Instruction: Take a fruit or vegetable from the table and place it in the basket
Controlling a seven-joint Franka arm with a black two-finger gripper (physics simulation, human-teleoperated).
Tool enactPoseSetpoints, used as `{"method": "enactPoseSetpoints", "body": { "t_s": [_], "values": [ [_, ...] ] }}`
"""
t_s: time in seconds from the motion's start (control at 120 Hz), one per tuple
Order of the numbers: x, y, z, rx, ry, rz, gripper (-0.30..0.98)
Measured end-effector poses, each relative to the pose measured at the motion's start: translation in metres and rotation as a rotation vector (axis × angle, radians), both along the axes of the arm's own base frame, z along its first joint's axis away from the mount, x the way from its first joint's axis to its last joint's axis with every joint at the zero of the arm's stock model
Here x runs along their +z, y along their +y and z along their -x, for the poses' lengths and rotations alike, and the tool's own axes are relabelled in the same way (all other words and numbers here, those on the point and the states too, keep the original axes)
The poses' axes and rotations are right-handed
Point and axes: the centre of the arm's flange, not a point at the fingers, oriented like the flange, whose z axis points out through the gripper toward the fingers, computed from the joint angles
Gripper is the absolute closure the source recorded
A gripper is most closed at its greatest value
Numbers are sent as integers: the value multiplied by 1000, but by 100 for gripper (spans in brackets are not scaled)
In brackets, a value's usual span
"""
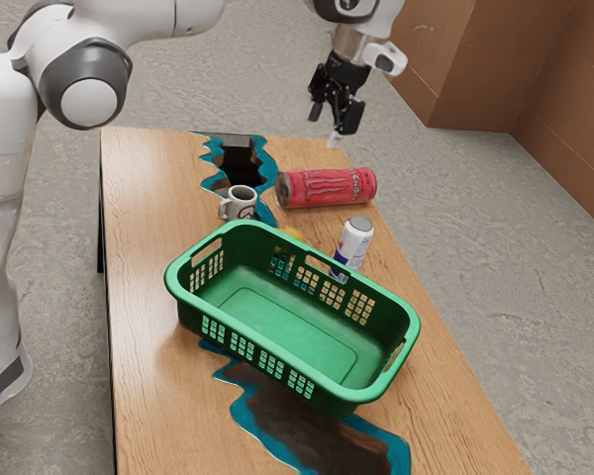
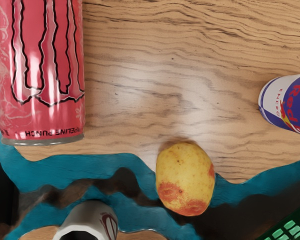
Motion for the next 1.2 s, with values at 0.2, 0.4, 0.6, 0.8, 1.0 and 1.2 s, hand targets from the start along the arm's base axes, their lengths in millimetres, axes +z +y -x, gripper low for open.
{"method": "enactPoseSetpoints", "body": {
  "t_s": [0.2, 0.4, 0.6, 0.8, 1.0, 1.2],
  "values": [
    [6, 1, -11, -21, -91, -11, 0],
    [39, -24, 9, -76, -147, 15, 0],
    [1, -21, 18, -77, -89, 38, 0],
    [-51, -28, 18, -95, -27, 40, 0],
    [-88, -28, 23, -99, -3, 43, 0],
    [-121, -17, 24, -78, 1, 42, 0]
  ]
}}
